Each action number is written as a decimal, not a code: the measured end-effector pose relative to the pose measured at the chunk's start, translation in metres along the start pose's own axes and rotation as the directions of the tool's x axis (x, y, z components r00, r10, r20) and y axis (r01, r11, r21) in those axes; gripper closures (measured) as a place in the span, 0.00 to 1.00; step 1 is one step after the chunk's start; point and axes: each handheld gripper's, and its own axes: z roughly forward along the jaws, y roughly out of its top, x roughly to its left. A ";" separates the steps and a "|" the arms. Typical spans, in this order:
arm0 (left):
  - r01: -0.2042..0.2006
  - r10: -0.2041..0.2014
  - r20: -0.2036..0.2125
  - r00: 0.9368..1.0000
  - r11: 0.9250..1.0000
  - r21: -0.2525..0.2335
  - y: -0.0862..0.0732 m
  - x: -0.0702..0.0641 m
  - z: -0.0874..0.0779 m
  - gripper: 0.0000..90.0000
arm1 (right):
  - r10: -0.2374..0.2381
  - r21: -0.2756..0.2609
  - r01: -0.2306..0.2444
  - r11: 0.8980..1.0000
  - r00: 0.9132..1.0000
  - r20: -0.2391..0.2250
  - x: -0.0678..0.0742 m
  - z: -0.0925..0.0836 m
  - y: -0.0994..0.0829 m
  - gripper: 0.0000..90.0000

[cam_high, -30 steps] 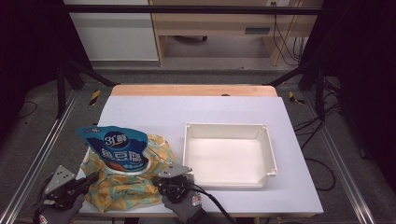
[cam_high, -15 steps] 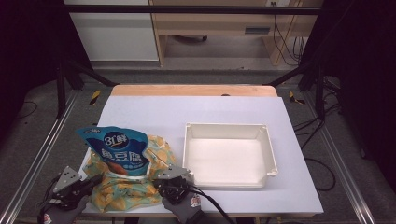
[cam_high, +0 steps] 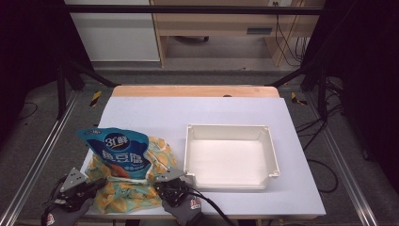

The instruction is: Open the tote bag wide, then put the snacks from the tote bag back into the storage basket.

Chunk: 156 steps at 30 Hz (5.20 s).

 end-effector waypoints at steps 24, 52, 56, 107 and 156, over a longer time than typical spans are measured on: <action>-0.026 0.025 0.011 1.000 0.997 0.077 -0.001 0.000 0.010 0.97 | -0.055 -0.183 0.051 0.982 0.998 -0.015 0.007 -0.053 0.030 0.72; 0.061 -0.060 0.015 0.998 0.993 -0.099 0.010 0.008 -0.021 0.79 | -0.002 -0.040 0.008 0.999 0.987 0.162 -0.006 -0.001 0.012 1.00; 0.070 -0.074 -0.012 0.997 0.981 -0.178 0.021 0.011 -0.038 0.81 | -0.002 -0.030 0.007 1.000 0.987 0.158 -0.006 0.003 0.009 1.00; 0.045 -0.043 -0.015 0.999 0.996 0.083 0.008 0.026 0.033 0.95 | 0.024 -0.010 -0.023 1.000 0.990 0.136 -0.011 0.006 -0.001 0.96; 0.042 -0.041 0.011 0.999 0.942 -0.332 0.067 0.008 -0.064 0.39 | 0.005 -0.339 0.018 0.941 0.998 0.068 -0.026 -0.106 0.058 0.52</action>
